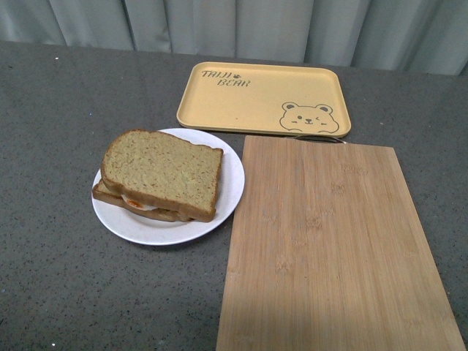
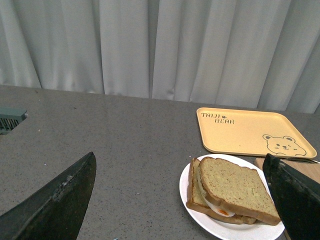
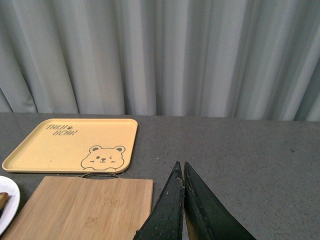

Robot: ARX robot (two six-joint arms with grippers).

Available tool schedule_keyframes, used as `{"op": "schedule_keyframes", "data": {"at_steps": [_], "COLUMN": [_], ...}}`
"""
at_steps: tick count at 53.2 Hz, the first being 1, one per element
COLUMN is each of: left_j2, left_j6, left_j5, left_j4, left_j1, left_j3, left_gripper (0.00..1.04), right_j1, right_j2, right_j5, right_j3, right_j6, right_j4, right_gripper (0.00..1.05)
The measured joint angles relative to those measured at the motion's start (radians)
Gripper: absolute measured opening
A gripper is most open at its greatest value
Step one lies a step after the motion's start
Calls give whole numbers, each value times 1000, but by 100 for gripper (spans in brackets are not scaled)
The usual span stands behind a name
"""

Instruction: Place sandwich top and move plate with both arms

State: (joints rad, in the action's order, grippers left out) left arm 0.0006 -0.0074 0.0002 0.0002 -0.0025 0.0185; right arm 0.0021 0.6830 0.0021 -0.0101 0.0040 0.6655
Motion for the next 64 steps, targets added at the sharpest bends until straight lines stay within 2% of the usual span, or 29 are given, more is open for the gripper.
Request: {"op": "schedule_keyframes", "data": {"at_steps": [28,64], "left_j2": [0,0], "left_j6": [0,0], "left_j5": [0,0], "left_j4": [0,0], "left_j1": [0,0], "left_j3": [0,0], "left_gripper": [98,98], "right_j1": [0,0], "right_j2": [-329,-533], "right_j5": [-3,-3], "right_j3": [6,6], "right_j6": [0,0], "right_j4": [-309,-513], "right_gripper": [1,1]}}
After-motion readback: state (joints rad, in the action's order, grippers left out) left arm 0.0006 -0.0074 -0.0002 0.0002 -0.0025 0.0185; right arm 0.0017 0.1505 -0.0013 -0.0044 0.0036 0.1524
